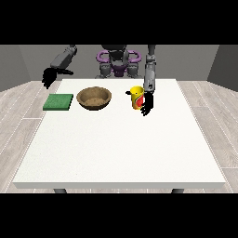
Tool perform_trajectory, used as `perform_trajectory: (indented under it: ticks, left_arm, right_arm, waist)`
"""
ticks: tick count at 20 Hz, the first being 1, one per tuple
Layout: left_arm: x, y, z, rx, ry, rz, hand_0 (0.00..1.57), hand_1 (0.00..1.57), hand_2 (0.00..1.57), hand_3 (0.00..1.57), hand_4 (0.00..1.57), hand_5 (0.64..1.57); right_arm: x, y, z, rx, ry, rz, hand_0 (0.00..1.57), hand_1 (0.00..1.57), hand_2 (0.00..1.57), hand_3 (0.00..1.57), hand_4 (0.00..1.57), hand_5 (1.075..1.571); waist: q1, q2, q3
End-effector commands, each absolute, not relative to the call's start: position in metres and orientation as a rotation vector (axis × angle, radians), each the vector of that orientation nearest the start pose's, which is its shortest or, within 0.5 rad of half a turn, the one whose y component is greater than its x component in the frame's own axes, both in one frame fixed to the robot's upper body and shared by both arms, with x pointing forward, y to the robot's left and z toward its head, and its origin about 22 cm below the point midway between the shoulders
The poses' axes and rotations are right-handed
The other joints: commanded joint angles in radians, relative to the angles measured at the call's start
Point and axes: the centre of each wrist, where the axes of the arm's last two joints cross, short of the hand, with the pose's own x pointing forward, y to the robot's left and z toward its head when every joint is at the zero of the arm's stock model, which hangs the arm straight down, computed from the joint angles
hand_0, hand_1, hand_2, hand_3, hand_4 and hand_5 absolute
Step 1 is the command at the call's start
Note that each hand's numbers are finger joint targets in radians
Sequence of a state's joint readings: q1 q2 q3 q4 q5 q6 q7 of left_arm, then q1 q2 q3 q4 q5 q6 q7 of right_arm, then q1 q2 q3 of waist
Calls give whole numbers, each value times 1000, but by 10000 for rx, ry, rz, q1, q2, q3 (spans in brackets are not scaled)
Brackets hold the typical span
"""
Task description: Pick the cup and pour the ball into the bowl, then pick the bowl and place it on the pad
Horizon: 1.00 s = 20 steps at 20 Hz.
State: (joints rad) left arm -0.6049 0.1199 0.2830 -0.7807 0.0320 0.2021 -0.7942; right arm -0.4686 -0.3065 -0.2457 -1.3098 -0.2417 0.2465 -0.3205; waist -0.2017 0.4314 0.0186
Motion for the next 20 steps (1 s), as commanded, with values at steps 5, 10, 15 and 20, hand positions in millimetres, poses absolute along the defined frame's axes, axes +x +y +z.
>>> perform_trajectory:
  ticks: [5,10,15,20]
  left_arm:
    - [364,278,-19,7389,-20343,487,1320,1320,1571,1571,1039,1542]
    - [369,279,-6,8682,-19501,-1200,1319,1319,1571,1571,1037,1541]
    - [378,237,4,10731,-18974,-3301,1376,1376,1571,1571,1024,1544]
    - [376,198,-14,12013,-17994,-5897,1360,1360,1571,1571,968,1559]
  right_arm:
    - [345,-323,121,1577,-21411,1642,0,0,0,378,0,1569]
    - [352,-337,112,1297,-20234,1077,0,0,0,372,0,1570]
    - [352,-334,64,1232,-19162,887,0,0,265,359,0,1569]
    - [352,-337,46,1354,-18107,771,0,0,155,241,351,1566]
  waist:
    - [-765,459,-184]
    - [-506,-952,-174]
    - [-392,-2112,-131]
    - [-412,-3217,-113]
